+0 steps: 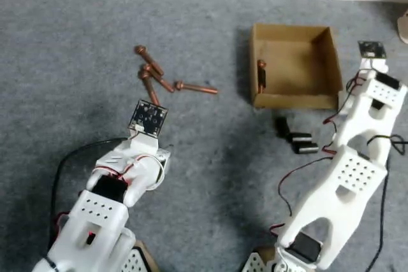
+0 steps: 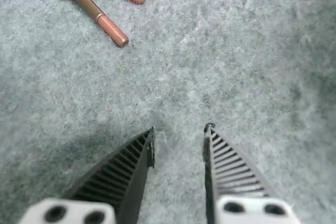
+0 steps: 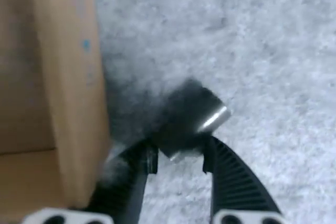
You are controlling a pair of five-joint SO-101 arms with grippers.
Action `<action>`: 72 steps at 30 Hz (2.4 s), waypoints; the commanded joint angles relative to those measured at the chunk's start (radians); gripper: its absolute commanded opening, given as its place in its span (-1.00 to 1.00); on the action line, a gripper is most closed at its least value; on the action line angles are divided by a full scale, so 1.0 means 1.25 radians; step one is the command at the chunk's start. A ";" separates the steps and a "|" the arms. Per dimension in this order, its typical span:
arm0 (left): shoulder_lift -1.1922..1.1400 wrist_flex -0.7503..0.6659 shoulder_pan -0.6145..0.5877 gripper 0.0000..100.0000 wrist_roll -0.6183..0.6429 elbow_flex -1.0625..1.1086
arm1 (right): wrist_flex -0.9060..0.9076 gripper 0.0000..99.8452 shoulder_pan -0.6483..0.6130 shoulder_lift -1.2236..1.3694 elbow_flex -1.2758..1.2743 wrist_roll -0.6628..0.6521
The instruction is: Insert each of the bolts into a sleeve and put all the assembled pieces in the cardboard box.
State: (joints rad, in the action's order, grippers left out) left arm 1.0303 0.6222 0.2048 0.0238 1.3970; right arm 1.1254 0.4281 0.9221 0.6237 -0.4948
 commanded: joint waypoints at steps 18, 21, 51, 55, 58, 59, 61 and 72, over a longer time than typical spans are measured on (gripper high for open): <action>0.009 -0.012 0.012 -0.69 -0.005 -0.006 | 0.223 -0.79 0.035 0.099 0.301 -0.005; 0.009 -0.012 0.012 -0.69 -0.005 -0.006 | 0.299 -0.78 0.035 0.098 0.391 -0.001; 0.008 -0.012 0.012 -0.69 -0.004 -0.006 | 0.338 -0.78 -0.028 0.098 0.639 0.490; 0.008 -0.012 0.012 -0.69 -0.004 -0.006 | 0.339 -0.78 -0.024 0.099 0.636 0.491; 0.007 -0.012 0.012 -0.69 -0.004 -0.006 | 0.338 -0.78 -0.018 0.104 0.636 0.502; 0.007 -0.012 0.012 -0.69 -0.004 -0.006 | 0.337 -0.78 -0.017 0.106 0.636 0.516; 0.007 -0.012 0.012 -0.69 -0.004 -0.006 | 0.327 -0.78 -0.013 0.106 0.636 0.538; 0.006 -0.012 0.012 -0.69 -0.004 -0.006 | 0.240 -0.62 0.030 0.106 0.488 0.640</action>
State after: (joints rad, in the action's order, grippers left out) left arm 1.0303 0.6222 0.2033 0.0238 1.3970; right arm 1.4492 0.4526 1.0664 1.2513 0.2862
